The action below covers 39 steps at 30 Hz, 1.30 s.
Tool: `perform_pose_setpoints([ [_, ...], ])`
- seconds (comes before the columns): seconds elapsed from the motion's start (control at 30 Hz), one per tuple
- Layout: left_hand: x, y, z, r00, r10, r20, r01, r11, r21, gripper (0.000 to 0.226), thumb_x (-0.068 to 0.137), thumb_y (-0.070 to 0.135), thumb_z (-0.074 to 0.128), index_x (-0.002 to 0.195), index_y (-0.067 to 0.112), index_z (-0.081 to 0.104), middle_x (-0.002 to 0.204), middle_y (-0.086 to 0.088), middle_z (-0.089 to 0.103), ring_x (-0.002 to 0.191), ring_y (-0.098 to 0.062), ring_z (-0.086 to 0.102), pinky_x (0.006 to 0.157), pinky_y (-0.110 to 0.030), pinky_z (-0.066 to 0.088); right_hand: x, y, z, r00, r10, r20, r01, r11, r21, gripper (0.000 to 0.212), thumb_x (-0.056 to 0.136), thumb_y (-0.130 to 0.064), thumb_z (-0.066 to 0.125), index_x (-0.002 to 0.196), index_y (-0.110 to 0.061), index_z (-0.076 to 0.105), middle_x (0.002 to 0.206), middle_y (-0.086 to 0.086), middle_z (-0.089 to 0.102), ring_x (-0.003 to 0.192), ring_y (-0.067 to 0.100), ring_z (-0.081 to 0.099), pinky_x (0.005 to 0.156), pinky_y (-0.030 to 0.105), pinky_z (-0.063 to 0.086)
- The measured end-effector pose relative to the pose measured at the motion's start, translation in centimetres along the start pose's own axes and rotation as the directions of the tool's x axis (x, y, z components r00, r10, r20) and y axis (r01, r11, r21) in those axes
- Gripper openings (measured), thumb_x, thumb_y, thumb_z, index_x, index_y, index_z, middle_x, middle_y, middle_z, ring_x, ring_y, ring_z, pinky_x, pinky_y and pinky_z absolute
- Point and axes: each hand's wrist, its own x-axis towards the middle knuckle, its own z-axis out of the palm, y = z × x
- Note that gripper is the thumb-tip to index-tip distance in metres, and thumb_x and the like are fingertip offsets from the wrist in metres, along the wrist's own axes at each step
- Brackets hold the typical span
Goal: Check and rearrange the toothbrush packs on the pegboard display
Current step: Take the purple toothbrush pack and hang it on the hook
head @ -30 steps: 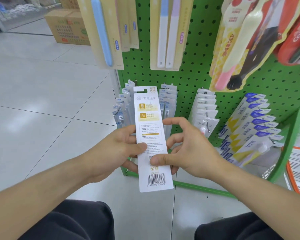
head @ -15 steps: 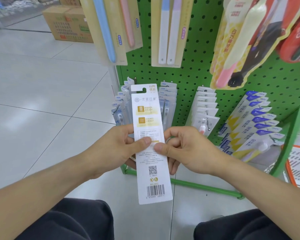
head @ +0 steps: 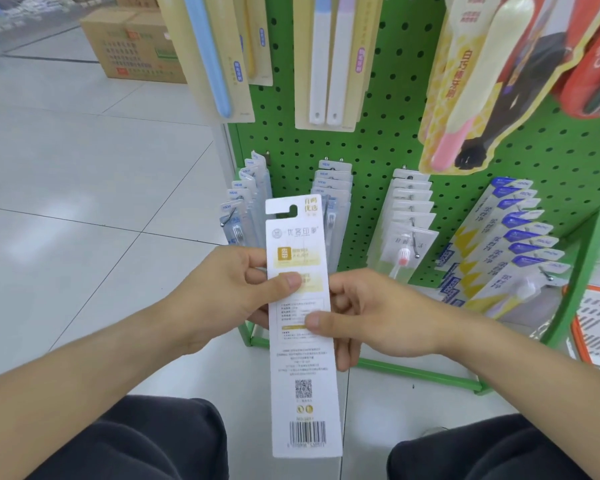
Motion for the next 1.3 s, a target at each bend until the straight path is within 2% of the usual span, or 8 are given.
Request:
perform_pose_setpoints([
  [0.2, -0.2, 0.0, 0.1, 0.994, -0.016, 0.107, 0.013, 1.0, 0.023, 0.025, 0.092, 0.019, 0.065, 0.116, 0.014, 0.072, 0.097, -0.007, 0.079, 0.088, -0.024, 0.077, 0.067, -0.03, 0.061, 0.5, 0.3, -0.2, 0.993, -0.045, -0.113, 0.048, 0.999, 0.021, 0.032, 0.089, -0.043, 0.063, 0.106, -0.017, 0.072, 0.093, 0.025, 0.073, 0.066, 0.021, 0.068, 0.062, 0.032, 0.06],
  [0.33, -0.2, 0.2, 0.5, 0.987, -0.065, 0.15, 0.072, 0.996, -0.044, 0.026, 0.097, 0.02, 0.059, 0.122, 0.016, 0.066, 0.105, -0.007, 0.078, 0.093, -0.028, 0.076, 0.071, -0.031, 0.061, 0.5, 0.5, -0.4, 0.996, -0.079, -0.042, 0.08, 0.997, 0.011, 0.016, 0.098, -0.029, 0.058, 0.11, -0.023, 0.067, 0.101, 0.015, 0.075, 0.08, 0.028, 0.073, 0.064, 0.028, 0.059],
  [0.47, 0.0, 0.4, 0.3, 0.997, -0.001, 0.083, 0.004, 0.999, -0.039, 0.024, 0.096, 0.014, 0.061, 0.12, 0.011, 0.065, 0.104, -0.007, 0.078, 0.089, -0.031, 0.076, 0.069, -0.033, 0.061, 0.6, 0.9, -0.2, 0.999, -0.045, 0.01, 0.045, 0.999, -0.027, 0.014, 0.102, -0.026, 0.056, 0.11, -0.019, 0.066, 0.105, 0.01, 0.076, 0.092, 0.033, 0.072, 0.072, 0.033, 0.06],
  [0.73, 0.1, 0.8, 0.6, 1.0, -0.008, -0.011, 0.007, 1.0, -0.031, 0.022, 0.094, 0.008, 0.065, 0.115, 0.013, 0.064, 0.099, -0.001, 0.078, 0.081, -0.027, 0.077, 0.06, -0.034, 0.062, 1.1, 1.3, -0.6, 0.996, -0.048, -0.081, 0.052, 0.997, 0.056, 0.025, 0.098, -0.02, 0.064, 0.122, -0.012, 0.061, 0.112, 0.009, 0.075, 0.102, 0.03, 0.072, 0.086, 0.051, 0.06],
  [0.97, 0.2, 0.8, 0.8, 0.99, 0.065, -0.124, -0.047, 0.989, 0.143, 0.02, 0.09, 0.002, 0.066, 0.102, 0.018, 0.066, 0.091, 0.007, 0.077, 0.071, -0.021, 0.076, 0.053, -0.038, 0.061, 1.6, 1.3, -0.1, 0.982, -0.02, -0.19, 0.033, 0.997, 0.067, 0.024, 0.096, -0.021, 0.065, 0.11, -0.003, 0.061, 0.101, 0.015, 0.074, 0.091, 0.032, 0.073, 0.075, 0.041, 0.061],
  [1.07, 0.2, 0.7, 0.8, 0.991, 0.096, -0.089, -0.074, 0.971, 0.227, 0.024, 0.088, 0.005, 0.067, 0.099, 0.027, 0.066, 0.088, 0.012, 0.075, 0.073, -0.017, 0.076, 0.055, -0.042, 0.062, 1.7, 0.9, 0.0, 0.957, -0.036, -0.288, 0.07, 0.992, 0.109, 0.034, 0.089, -0.03, 0.069, 0.109, -0.005, 0.059, 0.098, 0.018, 0.071, 0.076, 0.025, 0.07, 0.071, 0.04, 0.062],
  [1.2, 0.1, 0.4, 0.9, 0.998, 0.065, 0.01, -0.065, 0.964, 0.257, 0.031, 0.09, 0.008, 0.067, 0.102, 0.036, 0.062, 0.09, 0.015, 0.075, 0.078, -0.015, 0.077, 0.054, -0.034, 0.061, 1.7, 0.4, -0.5, 0.918, -0.061, -0.391, 0.126, 0.982, 0.143, 0.034, 0.083, -0.016, 0.079, 0.109, -0.011, 0.058, 0.098, 0.02, 0.068, 0.071, 0.037, 0.07, 0.064, 0.043, 0.061],
  [1.3, 0.2, 0.3, 0.8, 0.996, 0.054, 0.069, -0.071, 0.958, 0.276, 0.026, 0.092, 0.01, 0.066, 0.104, 0.032, 0.062, 0.094, 0.011, 0.076, 0.081, -0.015, 0.077, 0.056, -0.033, 0.061, 1.5, 0.2, -0.6, 0.887, -0.073, -0.455, 0.15, 0.979, 0.135, 0.041, 0.079, -0.014, 0.083, 0.111, -0.016, 0.058, 0.081, 0.01, 0.069, 0.061, 0.032, 0.07, 0.047, 0.035, 0.055],
])
